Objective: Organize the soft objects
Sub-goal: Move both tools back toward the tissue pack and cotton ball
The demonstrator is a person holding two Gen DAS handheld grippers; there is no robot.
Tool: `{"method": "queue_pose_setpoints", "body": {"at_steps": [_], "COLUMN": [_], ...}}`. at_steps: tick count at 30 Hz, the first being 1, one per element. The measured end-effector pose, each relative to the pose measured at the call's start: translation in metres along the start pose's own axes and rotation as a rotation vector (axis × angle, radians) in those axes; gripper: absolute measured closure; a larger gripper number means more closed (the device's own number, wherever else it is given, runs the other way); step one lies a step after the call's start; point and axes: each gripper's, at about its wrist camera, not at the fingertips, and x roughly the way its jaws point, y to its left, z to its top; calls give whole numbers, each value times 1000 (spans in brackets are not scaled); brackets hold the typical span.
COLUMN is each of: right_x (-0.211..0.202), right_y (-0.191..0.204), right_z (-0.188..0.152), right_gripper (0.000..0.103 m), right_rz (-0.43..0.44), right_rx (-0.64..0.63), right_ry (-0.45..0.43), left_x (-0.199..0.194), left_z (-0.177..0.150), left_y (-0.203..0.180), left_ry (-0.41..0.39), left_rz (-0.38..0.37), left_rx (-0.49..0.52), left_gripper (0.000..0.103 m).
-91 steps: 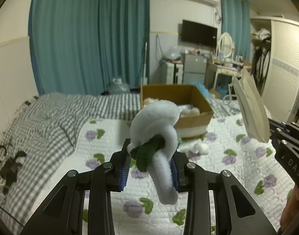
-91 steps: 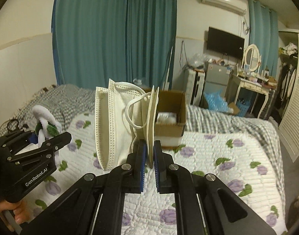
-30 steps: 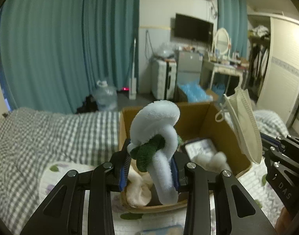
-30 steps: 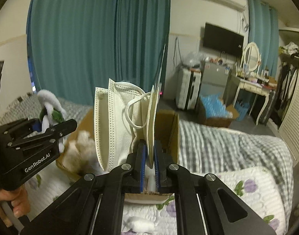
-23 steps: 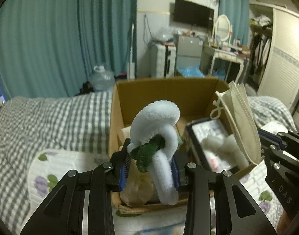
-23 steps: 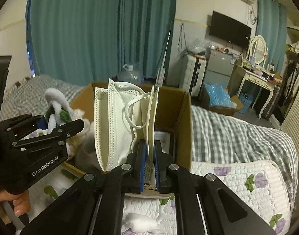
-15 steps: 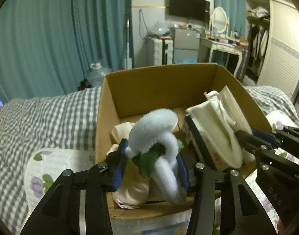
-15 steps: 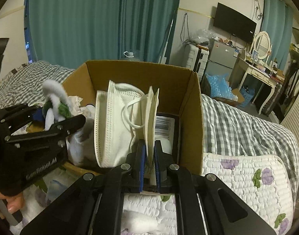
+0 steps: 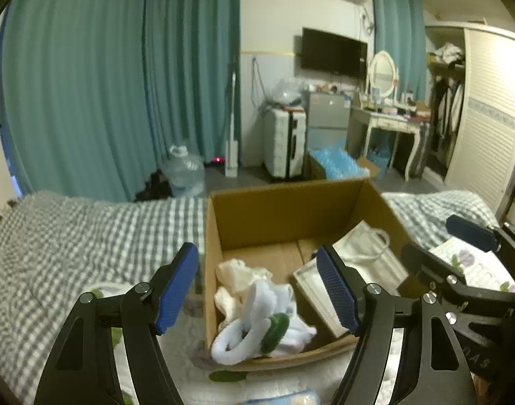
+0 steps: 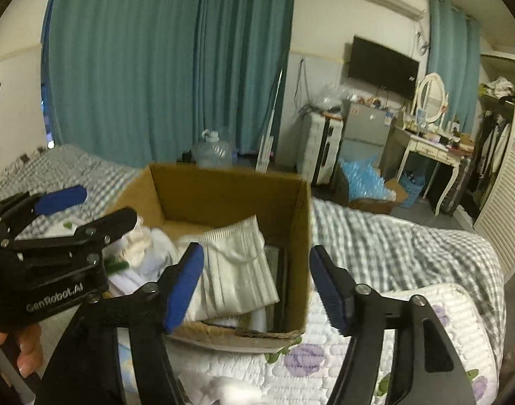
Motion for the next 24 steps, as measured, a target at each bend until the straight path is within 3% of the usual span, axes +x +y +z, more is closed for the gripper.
{"method": "queue_pose_setpoints", "body": {"at_steps": [5,9,14,24], "right_x": [-41,-75,-122,-219], "right_y": [-5,-4,3,15], "right_z": [15,27,34,42], "right_gripper": [24,16,1,0], "right_rz": [-3,19,25,-11], "right_rx": [40,61,63,7], "right_ry": [-82,-128,-201,-308], "left_x": [-34,-67,-111,-192], "left_z": [15,24,34,37], "left_y": [10,19,24,31], "left_ry": [-54,-109,-160,-248], "left_rz": [11,41,63,103], "left_rx": [-8,-20,-23,-47], "left_gripper": [28,12,12,11]}}
